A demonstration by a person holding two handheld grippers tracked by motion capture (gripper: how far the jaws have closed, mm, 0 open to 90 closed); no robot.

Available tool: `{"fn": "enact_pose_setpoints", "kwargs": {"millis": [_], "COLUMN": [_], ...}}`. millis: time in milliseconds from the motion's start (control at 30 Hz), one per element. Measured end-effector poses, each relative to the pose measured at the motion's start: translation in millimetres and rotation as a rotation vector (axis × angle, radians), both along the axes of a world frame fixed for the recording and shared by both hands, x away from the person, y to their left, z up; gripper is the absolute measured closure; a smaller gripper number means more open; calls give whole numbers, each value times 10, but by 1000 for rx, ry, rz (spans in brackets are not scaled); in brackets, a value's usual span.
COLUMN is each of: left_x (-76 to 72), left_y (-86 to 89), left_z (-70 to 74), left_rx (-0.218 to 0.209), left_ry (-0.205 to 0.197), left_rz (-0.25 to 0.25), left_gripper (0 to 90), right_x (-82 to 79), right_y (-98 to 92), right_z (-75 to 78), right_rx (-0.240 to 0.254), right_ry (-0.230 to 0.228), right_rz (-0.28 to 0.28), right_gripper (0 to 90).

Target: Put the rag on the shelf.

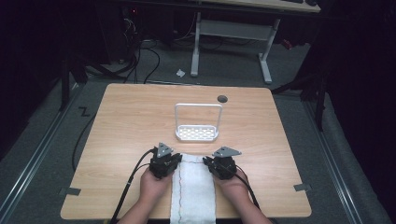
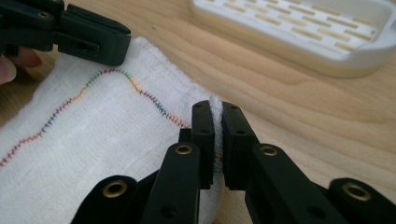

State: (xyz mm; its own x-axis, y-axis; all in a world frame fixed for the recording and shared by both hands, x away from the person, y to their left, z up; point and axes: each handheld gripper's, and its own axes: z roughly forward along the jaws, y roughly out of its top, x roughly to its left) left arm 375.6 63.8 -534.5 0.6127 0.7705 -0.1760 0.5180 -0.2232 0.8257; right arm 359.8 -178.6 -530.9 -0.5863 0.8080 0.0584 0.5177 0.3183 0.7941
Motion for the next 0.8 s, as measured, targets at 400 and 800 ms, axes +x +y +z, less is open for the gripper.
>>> {"fn": "enact_pose_setpoints", "kwargs": {"millis": [400, 800], "left_x": [-319, -455], "left_y": [55, 68], "left_z": [515, 1086], "left_rx": [-117, -165], "left_ry": [-206, -358], "left_rz": [35, 41], "left_gripper": [833, 834], "right_x": [-209, -284], "right_y": [25, -11], "right_z": [473, 1007], "right_rx": [54, 103], "right_ry": [-199, -347], "right_rz": [10, 12], "right_gripper": [853, 854]}}
